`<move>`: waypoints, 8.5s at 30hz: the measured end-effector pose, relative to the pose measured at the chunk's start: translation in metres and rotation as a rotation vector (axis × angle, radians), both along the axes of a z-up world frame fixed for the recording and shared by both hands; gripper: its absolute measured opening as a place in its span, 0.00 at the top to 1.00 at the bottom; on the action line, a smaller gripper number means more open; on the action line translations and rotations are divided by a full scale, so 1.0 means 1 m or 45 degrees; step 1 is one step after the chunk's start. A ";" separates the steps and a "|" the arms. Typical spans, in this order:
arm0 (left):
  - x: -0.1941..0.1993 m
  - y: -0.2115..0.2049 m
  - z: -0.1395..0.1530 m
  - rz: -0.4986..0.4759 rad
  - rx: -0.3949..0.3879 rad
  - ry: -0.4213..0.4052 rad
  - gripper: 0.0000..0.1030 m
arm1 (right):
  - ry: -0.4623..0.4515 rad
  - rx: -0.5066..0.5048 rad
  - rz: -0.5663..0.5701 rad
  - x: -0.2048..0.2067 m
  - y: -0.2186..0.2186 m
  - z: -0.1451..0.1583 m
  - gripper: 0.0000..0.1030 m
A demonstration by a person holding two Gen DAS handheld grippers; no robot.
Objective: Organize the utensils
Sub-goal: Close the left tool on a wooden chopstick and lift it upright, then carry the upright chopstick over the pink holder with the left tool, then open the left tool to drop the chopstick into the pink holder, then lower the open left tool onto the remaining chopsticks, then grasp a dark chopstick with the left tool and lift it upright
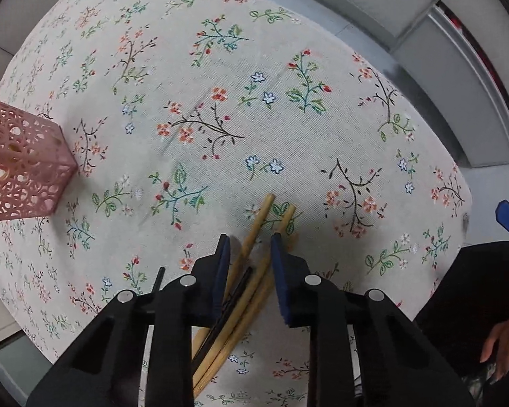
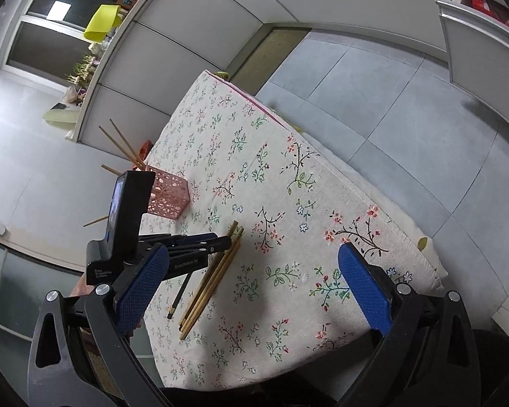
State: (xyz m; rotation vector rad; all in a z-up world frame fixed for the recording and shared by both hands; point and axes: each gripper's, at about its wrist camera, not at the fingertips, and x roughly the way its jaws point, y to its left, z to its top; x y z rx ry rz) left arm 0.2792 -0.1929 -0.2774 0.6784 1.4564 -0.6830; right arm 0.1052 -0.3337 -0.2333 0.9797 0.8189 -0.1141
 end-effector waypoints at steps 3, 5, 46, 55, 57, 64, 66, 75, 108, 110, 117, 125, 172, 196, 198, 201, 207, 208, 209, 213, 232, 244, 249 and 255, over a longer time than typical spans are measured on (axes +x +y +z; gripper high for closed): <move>0.006 0.003 -0.002 0.036 -0.046 0.057 0.75 | 0.018 -0.022 0.011 0.003 0.004 0.000 0.07; 0.015 0.015 -0.006 0.058 -0.077 0.080 0.75 | 0.026 -0.048 0.008 0.004 0.007 0.001 0.07; -0.054 0.220 0.133 0.420 -0.661 -0.605 0.94 | 0.696 -0.113 -0.015 0.134 0.104 -0.050 0.78; -0.051 0.236 0.145 0.474 -0.729 -0.626 0.94 | 0.845 -0.314 0.093 0.151 0.127 -0.045 0.84; -0.051 0.240 0.148 0.487 -0.746 -0.625 0.94 | 0.865 -0.299 0.116 0.149 0.124 -0.048 0.91; -0.052 0.240 0.150 0.486 -0.757 -0.628 0.94 | 0.884 -0.319 0.068 0.157 0.133 -0.052 0.77; -0.053 0.240 0.151 0.487 -0.759 -0.629 0.94 | 0.871 -0.431 0.076 0.158 0.147 -0.052 0.79; -0.071 0.235 0.165 0.461 -0.805 -0.656 0.94 | 0.495 -0.268 0.028 0.118 0.136 -0.038 0.96; 0.008 0.200 0.307 0.640 -0.891 -1.076 0.94 | -0.613 -0.639 0.124 0.118 0.093 0.287 0.96; 0.029 0.195 0.304 0.660 -0.888 -1.087 0.94 | -0.645 -0.669 0.111 0.129 0.092 0.293 0.96; 0.082 0.178 0.255 0.695 -0.824 -1.051 0.94 | -0.653 -0.683 0.117 0.176 0.090 0.283 0.96; 0.051 0.203 0.242 0.788 -0.868 -1.242 0.56 | -0.634 -0.715 0.170 0.217 0.109 0.249 0.96; -0.099 0.241 0.242 0.926 -0.716 -1.377 0.07 | -0.438 -1.018 0.098 0.083 0.157 0.182 0.07; -0.054 0.115 0.090 0.254 -0.356 -0.361 0.09 | -0.095 -0.292 -0.181 0.002 0.025 0.042 0.07; -0.041 0.105 0.074 0.228 -0.294 -0.293 0.18 | -0.084 -0.239 -0.191 0.003 0.018 0.036 0.07; -0.026 0.095 0.052 0.205 -0.239 -0.145 0.38 | -0.048 -0.187 -0.179 0.008 0.014 0.025 0.07; -0.023 0.070 0.025 0.062 -0.118 -0.041 0.71 | 0.018 -0.129 -0.108 0.020 0.015 0.012 0.07; -0.022 0.066 0.023 0.045 -0.094 -0.046 0.75 | 0.026 -0.125 -0.099 0.022 0.016 0.010 0.07; -0.021 0.063 0.020 0.034 -0.079 -0.043 0.77 | 0.032 -0.121 -0.093 0.022 0.016 0.009 0.07; -0.016 0.056 0.010 0.017 -0.036 -0.022 0.80 | 0.062 -0.077 -0.068 0.027 0.014 0.003 0.07; -0.003 0.112 0.014 0.173 -0.283 -0.068 0.94 | 0.348 -0.186 0.040 0.067 0.044 -0.024 0.08; -0.044 0.189 0.111 0.319 -0.573 -0.379 0.95 | 0.722 -0.347 0.049 0.142 0.120 -0.047 0.28; -0.048 0.219 0.130 0.375 -0.649 -0.447 0.95 | 0.834 -0.462 -0.049 0.154 0.142 -0.051 0.34; -0.048 0.230 0.127 0.412 -0.679 -0.458 0.95 | 0.800 -0.625 -0.070 0.161 0.171 -0.047 0.76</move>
